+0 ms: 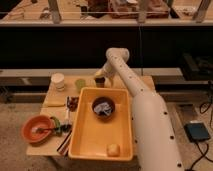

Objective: Stack cups on top of each other

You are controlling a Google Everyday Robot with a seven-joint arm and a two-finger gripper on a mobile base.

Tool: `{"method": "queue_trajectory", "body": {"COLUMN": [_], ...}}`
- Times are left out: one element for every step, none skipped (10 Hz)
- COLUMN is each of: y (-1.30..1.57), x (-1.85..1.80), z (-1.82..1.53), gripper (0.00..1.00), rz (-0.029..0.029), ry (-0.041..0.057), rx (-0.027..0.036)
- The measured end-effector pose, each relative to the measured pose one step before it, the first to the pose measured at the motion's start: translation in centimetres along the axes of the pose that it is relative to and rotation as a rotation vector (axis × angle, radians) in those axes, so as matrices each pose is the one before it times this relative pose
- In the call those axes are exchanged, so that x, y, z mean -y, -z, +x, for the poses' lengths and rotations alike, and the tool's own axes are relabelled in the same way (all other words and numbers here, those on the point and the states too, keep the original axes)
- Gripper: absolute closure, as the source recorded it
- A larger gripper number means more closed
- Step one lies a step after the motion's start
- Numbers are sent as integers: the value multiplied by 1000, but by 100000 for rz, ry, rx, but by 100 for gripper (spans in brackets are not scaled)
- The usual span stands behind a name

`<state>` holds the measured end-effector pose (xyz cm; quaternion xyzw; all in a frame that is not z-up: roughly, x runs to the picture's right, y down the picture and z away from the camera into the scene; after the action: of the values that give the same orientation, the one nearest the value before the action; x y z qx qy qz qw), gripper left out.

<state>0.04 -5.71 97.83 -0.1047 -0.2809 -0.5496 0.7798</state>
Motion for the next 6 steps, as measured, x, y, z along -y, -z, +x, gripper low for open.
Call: {"method": "queue_trajectory", "body": {"y": [-461,-276,-178,-276,-173,-303], "x": [-377,-473,-216,-284,-49,-78], "z": [-50,-70,-70,-138,-121,-215], "gripper": [50,52,52,52,52,52], "rz": [-571,-749,-270,-307,-99,-276], "ry": [-610,-578,-582,-991,-412,-482], "rx": [588,648,629,914,624,945]}}
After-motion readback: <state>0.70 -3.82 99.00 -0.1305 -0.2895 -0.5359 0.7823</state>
